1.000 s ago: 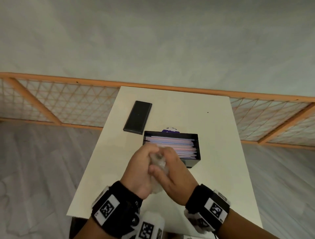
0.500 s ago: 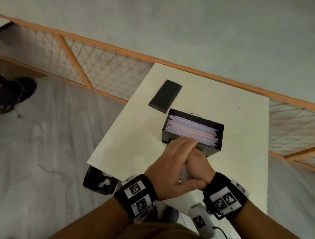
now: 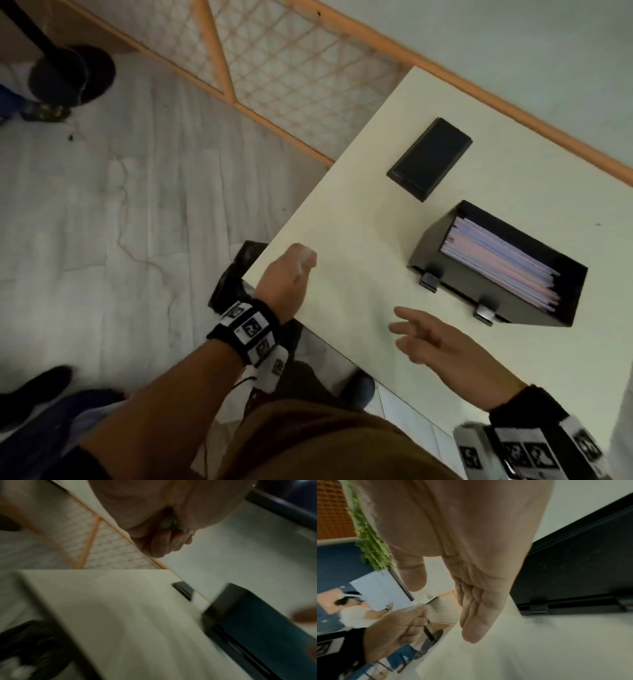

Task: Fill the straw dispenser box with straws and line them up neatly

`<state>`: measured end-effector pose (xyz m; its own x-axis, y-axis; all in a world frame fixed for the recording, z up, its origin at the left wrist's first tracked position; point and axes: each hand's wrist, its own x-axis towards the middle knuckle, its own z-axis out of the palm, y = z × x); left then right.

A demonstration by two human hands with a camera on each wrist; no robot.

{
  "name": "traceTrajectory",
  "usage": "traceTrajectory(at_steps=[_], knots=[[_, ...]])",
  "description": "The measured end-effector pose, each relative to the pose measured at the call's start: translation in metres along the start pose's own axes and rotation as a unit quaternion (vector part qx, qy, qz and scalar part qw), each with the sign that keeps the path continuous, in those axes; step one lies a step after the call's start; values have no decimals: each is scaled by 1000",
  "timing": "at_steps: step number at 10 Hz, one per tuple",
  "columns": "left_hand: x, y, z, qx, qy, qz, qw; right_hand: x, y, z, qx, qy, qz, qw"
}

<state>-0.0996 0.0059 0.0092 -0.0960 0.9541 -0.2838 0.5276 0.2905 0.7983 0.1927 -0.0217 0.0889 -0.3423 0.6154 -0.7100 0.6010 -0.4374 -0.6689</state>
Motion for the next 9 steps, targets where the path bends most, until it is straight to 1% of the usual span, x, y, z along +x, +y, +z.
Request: traceTrajectory(at_steps=[1, 2, 3, 4, 5, 6, 7, 8, 9], knots=[[27, -68, -54, -15, 68, -102, 992, 2, 4, 13, 23, 60, 54, 996], [55, -139, -84, -24, 47, -217, 975, -3, 11, 30, 26, 116, 115, 986], [76, -196, -89, -33, -35, -311, 949, -6, 13, 48, -23, 160, 166, 973], [95, -239, -78, -28, -53, -369, 928, -10, 11, 61, -36, 167, 221, 960], [109, -258, -68, -8, -71, -404, 912, -15, 12, 69, -44, 179, 262, 947], [121, -280, -57, -15, -84, -464, 882, -19, 10, 77, -55, 218, 273, 935], [131, -306, -48, -8, -96, -491, 866, -19, 13, 80, -55, 236, 276, 930], [133, -309, -45, 25, -118, -445, 888, -16, 20, 82, -55, 252, 274, 927], [116, -298, -43, 85, -142, -404, 900, -9, 31, 90, -63, 267, 271, 923]])
